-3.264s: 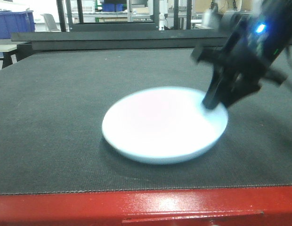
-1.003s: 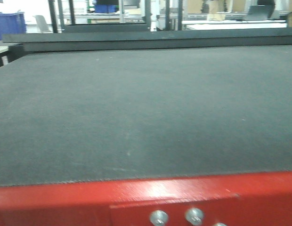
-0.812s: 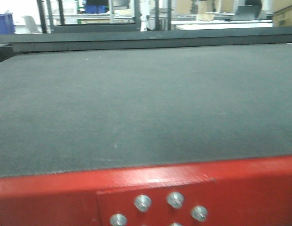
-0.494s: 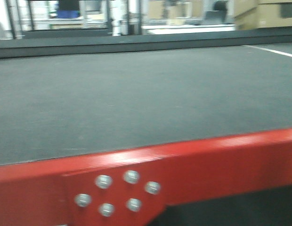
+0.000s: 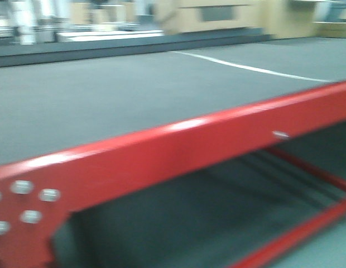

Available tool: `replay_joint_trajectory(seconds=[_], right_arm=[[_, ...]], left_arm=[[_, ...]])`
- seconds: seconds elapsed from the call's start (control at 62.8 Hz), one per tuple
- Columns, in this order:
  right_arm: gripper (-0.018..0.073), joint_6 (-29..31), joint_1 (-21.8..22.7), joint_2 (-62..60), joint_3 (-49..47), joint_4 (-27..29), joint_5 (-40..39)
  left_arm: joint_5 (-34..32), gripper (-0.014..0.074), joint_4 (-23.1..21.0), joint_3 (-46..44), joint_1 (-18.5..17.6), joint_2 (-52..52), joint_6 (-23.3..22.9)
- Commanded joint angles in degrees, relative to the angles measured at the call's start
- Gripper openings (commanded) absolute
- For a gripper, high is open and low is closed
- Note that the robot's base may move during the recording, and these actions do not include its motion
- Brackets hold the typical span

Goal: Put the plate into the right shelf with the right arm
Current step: 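Hold the plate in the right gripper while the base turns away, then drive the base toward the metal shelf with blue bins, holding the plate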

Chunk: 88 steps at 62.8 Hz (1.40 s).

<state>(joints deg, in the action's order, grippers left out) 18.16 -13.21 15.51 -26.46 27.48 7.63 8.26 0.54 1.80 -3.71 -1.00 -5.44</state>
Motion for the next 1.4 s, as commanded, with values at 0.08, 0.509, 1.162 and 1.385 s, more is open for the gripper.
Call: replay_joint_trajectory(seconds=[0.08,0.509,1.162,1.385], right_arm=[[0.0056,0.31,0.24,0.45,-1.53,0.47,-5.09],[0.0056,0.31,0.24,0.45,-1.53,0.47,-5.09],[0.0056,0.31,0.24,0.45,-1.53,0.47,-5.09],[0.0056,0.31,0.24,0.88,-1.53,0.47,-4.94]], left_arm=[[-4.86,-0.0047,-0.13,0.57,-0.38,-0.24,-0.34],[-4.86,-0.0047,-0.13,0.57,-0.38,-0.24,-0.34],[-4.86,-0.0047,-0.13,0.57,-0.38,-0.24,-0.34],[-4.86,-0.0047,-0.13,0.57,-0.38,-0.24,-0.34]])
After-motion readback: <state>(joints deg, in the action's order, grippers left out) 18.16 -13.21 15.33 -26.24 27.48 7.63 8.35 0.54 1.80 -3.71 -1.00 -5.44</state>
